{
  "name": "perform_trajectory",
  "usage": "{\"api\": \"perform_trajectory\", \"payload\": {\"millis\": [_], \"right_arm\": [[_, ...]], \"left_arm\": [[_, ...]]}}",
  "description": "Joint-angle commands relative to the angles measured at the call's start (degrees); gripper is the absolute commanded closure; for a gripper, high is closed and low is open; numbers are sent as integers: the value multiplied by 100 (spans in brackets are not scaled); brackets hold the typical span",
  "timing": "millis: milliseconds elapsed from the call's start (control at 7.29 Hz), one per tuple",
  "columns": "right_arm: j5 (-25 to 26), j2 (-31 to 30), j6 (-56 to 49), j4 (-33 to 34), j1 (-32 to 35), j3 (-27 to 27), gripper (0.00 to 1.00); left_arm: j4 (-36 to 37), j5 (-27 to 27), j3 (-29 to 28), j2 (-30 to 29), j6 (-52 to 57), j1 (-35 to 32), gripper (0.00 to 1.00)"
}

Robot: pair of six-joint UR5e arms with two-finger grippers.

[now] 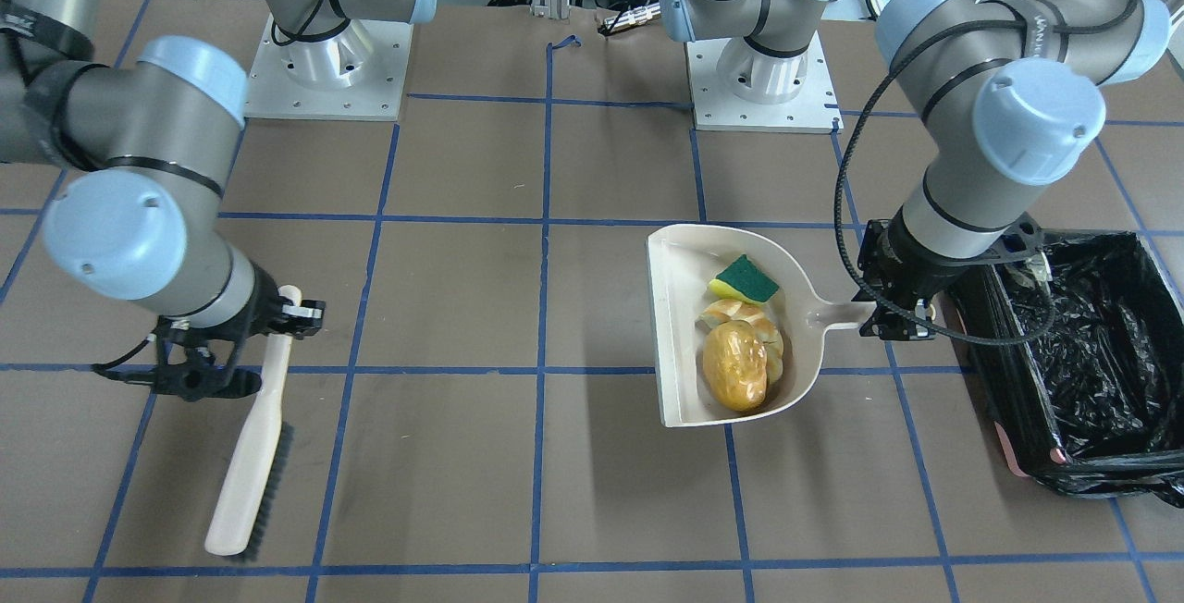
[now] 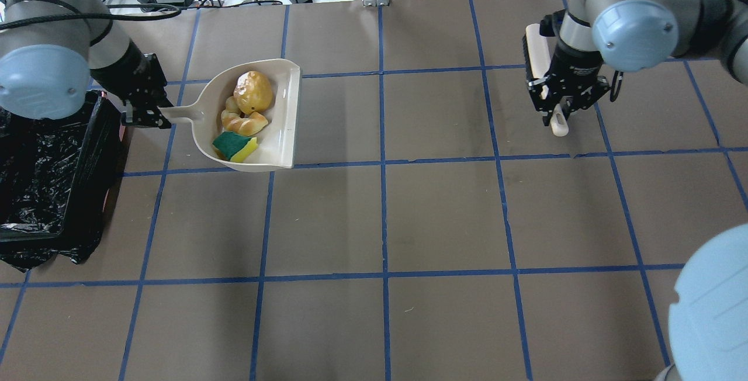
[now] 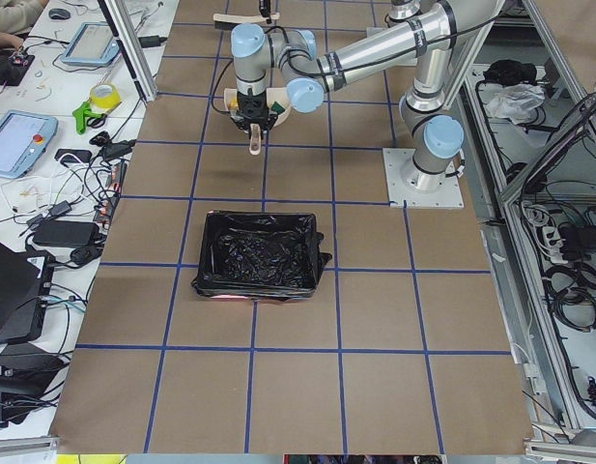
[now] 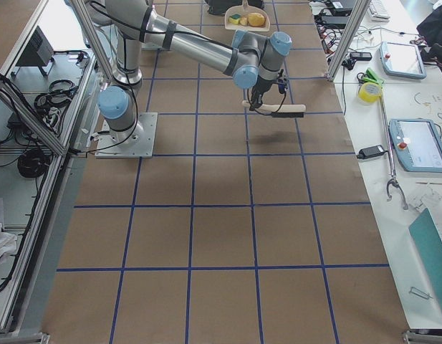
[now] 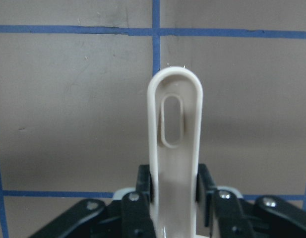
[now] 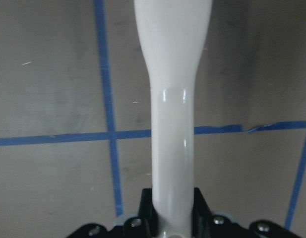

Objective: Sweep and dump trash into bin
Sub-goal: 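Lift the dustpan over the bin with the left gripper while the right returns the brush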

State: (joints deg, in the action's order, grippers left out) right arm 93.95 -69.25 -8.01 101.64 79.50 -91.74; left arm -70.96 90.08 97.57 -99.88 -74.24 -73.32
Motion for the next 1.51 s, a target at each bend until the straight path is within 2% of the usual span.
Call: {"api": "perform_trajectory", "payload": {"millis": [0,274,412,823,960,1097,1235,1372], "right_arm": [[254,261,-874,450,-688,-1,100],[343,412,-1185,550,-953,-97,100],[343,403,-1194,585,-971,-316,100],[352,368,-1186,585,-1015,-502,100],[352,377,-1186,637,-1007,-511,97],[439,412,-1212,812,-1007,-511,70],[457,421,-1247,987,-1007,-537,40],[431,421,-1247,998,-1007,-564,31]], "left_arm": [[-49,-192,-228,-22,1240,1018,100],[-93,-52,-474,-84,2374,1712,100],[-85,18,-536,-128,2814,2055,100],[21,299,-940,-321,3853,2541,100],[569,648,-854,-452,4265,2542,100],[1045,773,-862,-549,4643,2620,100],[1084,757,-923,-637,4891,2856,100],[1163,731,-958,-707,5171,2997,100]]}}
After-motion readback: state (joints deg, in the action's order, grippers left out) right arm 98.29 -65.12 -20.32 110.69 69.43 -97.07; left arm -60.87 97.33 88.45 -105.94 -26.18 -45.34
